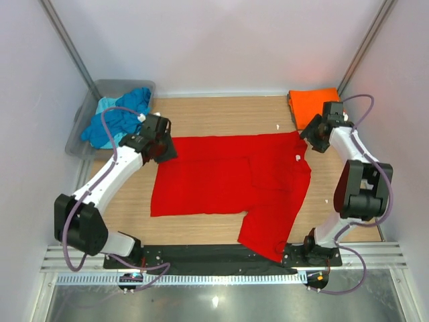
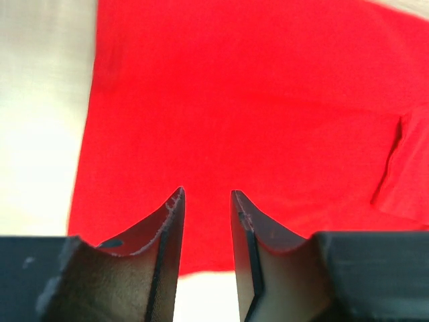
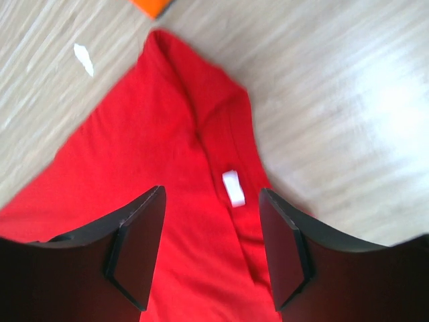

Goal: Fold and stack the t-shirts
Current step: Fold the tshirt

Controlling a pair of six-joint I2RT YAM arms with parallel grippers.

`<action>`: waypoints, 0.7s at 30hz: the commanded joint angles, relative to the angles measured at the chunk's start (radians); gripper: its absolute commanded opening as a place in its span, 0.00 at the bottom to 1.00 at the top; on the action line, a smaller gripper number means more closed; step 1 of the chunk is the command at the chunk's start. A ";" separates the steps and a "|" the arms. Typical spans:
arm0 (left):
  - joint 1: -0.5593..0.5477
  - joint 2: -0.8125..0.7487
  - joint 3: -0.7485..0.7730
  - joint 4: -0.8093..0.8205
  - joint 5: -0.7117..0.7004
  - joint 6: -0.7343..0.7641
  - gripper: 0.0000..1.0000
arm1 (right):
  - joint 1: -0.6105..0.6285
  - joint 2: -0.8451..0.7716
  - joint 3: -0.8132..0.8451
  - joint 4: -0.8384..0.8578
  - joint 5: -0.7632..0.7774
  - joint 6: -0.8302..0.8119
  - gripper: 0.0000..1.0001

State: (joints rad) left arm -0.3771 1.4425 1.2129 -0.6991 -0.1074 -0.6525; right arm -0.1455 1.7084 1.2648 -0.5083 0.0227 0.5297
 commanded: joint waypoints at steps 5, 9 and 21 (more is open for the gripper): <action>0.007 -0.151 -0.168 -0.215 -0.116 -0.413 0.27 | 0.033 -0.205 -0.113 -0.078 -0.009 0.003 0.64; 0.007 -0.292 -0.317 -0.234 -0.092 -0.625 0.25 | 0.076 -0.230 -0.128 -0.085 -0.009 0.021 0.64; 0.006 -0.407 -0.532 -0.381 -0.218 -0.987 0.30 | 0.146 -0.228 -0.150 -0.064 -0.032 0.033 0.64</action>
State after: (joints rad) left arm -0.3763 1.0252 0.7231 -1.0538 -0.2901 -1.5135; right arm 0.0029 1.5047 1.1225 -0.5907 -0.0097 0.5461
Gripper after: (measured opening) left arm 0.304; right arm 0.642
